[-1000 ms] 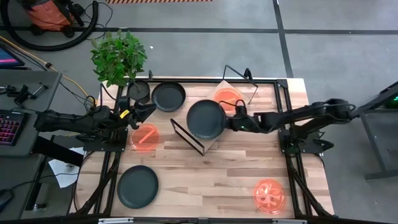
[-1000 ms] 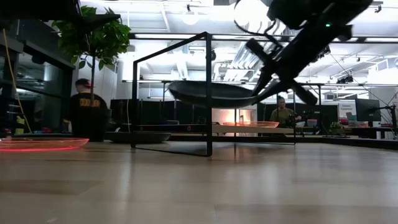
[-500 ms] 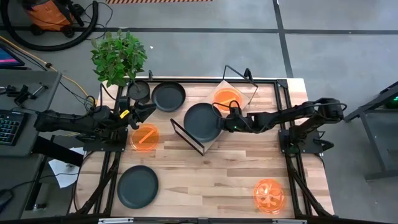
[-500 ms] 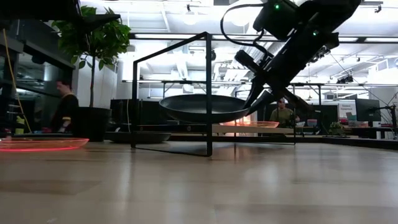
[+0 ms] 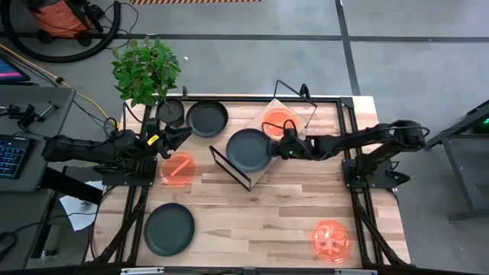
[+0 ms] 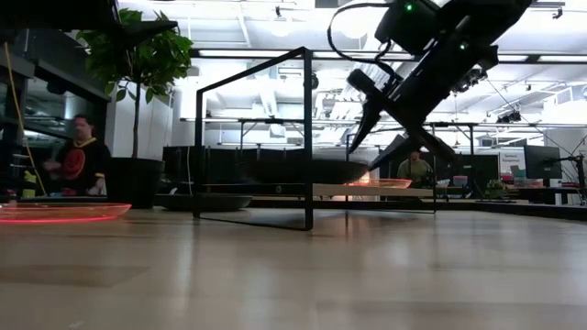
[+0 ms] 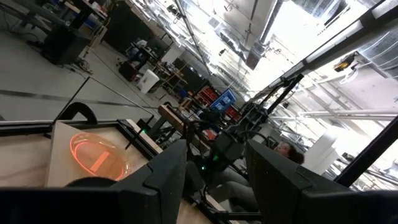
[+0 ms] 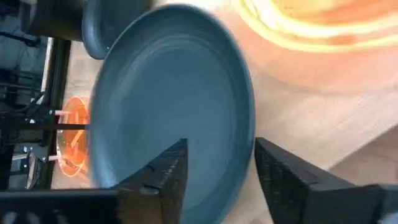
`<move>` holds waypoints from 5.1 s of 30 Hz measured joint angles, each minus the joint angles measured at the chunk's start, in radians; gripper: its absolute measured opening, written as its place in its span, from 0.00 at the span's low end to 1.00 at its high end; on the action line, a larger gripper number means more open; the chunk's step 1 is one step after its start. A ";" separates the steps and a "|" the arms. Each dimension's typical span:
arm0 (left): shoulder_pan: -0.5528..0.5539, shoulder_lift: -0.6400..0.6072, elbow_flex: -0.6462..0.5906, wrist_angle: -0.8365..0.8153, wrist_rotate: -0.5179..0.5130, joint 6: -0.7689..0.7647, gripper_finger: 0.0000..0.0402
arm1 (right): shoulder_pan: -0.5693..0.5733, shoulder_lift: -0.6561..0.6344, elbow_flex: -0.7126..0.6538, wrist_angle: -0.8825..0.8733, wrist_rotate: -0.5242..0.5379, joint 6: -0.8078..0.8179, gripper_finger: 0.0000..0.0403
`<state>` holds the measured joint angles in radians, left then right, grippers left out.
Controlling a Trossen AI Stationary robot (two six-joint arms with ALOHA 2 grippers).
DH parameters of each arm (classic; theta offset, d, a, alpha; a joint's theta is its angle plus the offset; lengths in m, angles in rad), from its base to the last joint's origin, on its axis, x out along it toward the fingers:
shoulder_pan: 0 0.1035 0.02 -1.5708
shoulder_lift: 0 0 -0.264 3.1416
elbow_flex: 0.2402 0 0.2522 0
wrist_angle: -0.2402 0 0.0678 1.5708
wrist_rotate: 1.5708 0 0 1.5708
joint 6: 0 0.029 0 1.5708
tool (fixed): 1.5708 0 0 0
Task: Place and stack plates onto a shelf
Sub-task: Put the right black plate on the shelf, then stack the left orange plate on top of the orange plate on the shelf
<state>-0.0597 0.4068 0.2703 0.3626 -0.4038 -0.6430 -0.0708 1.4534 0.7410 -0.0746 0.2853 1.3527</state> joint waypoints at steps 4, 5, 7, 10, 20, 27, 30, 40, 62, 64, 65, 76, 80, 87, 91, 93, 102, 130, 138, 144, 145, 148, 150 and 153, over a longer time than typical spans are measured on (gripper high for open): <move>0.000 0.000 0.000 0.000 0.000 0.000 0.38 | -0.029 -0.072 0.000 -0.044 -0.027 -0.081 0.46; 0.000 0.000 0.000 0.000 0.000 0.000 0.38 | -0.036 -0.094 0.000 -0.060 -0.032 -0.103 0.47; 0.000 0.000 0.000 0.000 0.000 0.000 0.38 | -0.049 -0.148 0.000 -0.108 -0.037 -0.139 0.47; 0.000 0.000 0.000 0.000 -0.001 0.000 0.38 | -0.055 -0.240 0.000 -0.170 -0.037 -0.196 0.47; 0.000 0.001 0.000 -0.001 -0.029 0.000 0.38 | -0.018 -0.535 0.000 -0.258 0.018 -0.356 0.47; 0.000 0.009 0.000 -0.002 -0.035 -0.028 0.38 | -0.011 -0.585 -0.002 -0.292 0.063 -0.367 0.47; 0.000 0.027 0.040 -0.093 0.009 -0.070 0.38 | -0.011 -0.576 -0.002 -0.298 0.063 -0.367 0.47; -0.059 0.244 0.368 -1.037 0.422 -0.369 0.38 | -0.011 -0.549 -0.003 -0.303 0.046 -0.366 0.47; -0.242 0.974 0.477 -1.230 0.260 -0.531 0.38 | -0.014 -0.541 -0.003 -0.358 0.044 -0.366 0.47; -0.242 1.014 0.478 -1.233 0.259 -0.510 0.38 | -0.014 -0.541 -0.003 -0.364 0.044 -0.367 0.47; -0.242 1.030 0.478 -1.234 0.259 -0.499 0.38 | -0.014 -0.541 -0.003 -0.364 0.044 -0.367 0.47; -0.243 1.159 0.482 -1.227 0.230 -0.497 0.38 | -0.014 -0.541 -0.003 -0.386 0.044 -0.367 0.47; -0.244 1.177 0.483 -1.232 0.216 -0.496 0.38 | -0.014 -0.541 -0.003 -0.389 0.044 -0.367 0.47; -0.244 1.178 0.481 -1.221 0.221 -0.443 0.16 | -0.014 -0.541 -0.003 -0.389 0.044 -0.367 0.47; -0.241 1.148 0.475 -1.236 0.202 -0.402 0.02 | -0.014 -0.541 -0.003 -0.393 0.044 -0.367 0.47; -0.240 1.108 0.473 -1.243 0.215 -0.394 0.03 | -0.014 -0.541 -0.003 -0.393 0.045 -0.367 0.47; -0.239 0.808 0.540 -1.289 0.324 -0.300 0.00 | -0.014 -0.542 -0.003 -0.393 0.059 -0.367 0.47; 0.266 1.102 1.429 -1.283 0.240 0.860 0.00 | -0.014 -0.635 -0.003 0.066 0.056 -0.548 0.47; 0.305 1.363 1.428 -1.120 0.244 1.051 0.00 | -0.014 -0.762 -0.003 0.221 0.057 -0.717 0.47; 0.264 1.535 1.428 -0.894 0.245 1.160 0.00 | -0.014 -0.772 -0.003 0.218 0.056 -0.751 0.47; 0.257 1.559 1.428 -0.856 0.245 1.174 0.00 | -0.014 -0.770 -0.003 0.216 0.056 -0.751 0.47; 0.236 1.617 1.428 -0.777 0.239 1.205 0.00 | -0.014 -0.758 -0.003 0.212 0.056 -0.751 0.47; 0.225 1.646 1.428 -0.744 0.235 1.223 0.00 | -0.014 -0.749 -0.003 0.214 0.056 -0.751 0.47; 0.215 1.678 1.428 -0.725 0.199 1.243 0.00 | -0.014 -0.739 -0.003 0.214 0.056 -0.751 0.47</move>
<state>0.1550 2.0850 1.6986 -0.3620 -0.2044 0.6002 -0.0849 0.7147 0.7380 0.1396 0.3416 0.6014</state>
